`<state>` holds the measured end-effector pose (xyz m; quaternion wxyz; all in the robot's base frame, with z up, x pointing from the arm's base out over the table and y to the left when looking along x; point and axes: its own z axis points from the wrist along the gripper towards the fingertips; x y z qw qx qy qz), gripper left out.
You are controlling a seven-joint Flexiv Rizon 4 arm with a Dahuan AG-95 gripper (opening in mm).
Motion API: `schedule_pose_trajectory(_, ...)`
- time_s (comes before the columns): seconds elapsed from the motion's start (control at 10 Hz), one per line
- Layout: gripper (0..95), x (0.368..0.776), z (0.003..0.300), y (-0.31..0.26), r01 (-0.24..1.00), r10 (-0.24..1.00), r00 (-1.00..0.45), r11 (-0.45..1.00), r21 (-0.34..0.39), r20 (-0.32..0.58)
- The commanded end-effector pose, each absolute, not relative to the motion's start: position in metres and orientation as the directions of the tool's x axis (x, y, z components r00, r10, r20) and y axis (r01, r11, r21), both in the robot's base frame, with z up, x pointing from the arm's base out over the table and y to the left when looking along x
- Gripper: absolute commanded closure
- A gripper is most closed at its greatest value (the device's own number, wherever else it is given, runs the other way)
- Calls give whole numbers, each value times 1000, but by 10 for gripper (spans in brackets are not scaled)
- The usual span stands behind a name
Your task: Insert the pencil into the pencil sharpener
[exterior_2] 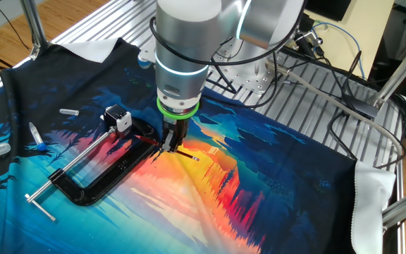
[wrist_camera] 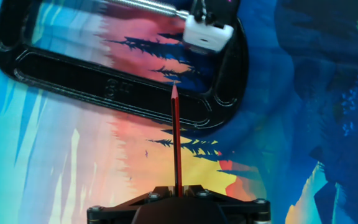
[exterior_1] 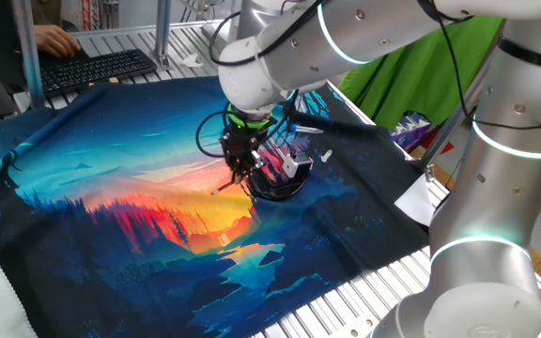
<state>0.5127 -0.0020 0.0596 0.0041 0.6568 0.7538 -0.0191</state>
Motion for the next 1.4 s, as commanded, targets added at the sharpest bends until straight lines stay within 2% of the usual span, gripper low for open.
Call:
schedule_pose_trajectory(0.1,950,513,59,-1,999,999,-17,16,-35,-45)
schedule_pose_trajectory(0.3,950,513,59,-1,999,999,-21,20,-38,-31)
schedule_pose_trajectory(0.7,950,513,59,-1,998,996,-47,44,-35,-82)
schedule_pose_trajectory(1.1,950,504,48,-14,998,995,-60,59,-17,-82)
schedule_pose_trajectory(1.4,950,501,51,-18,999,997,-49,48,-26,-57)
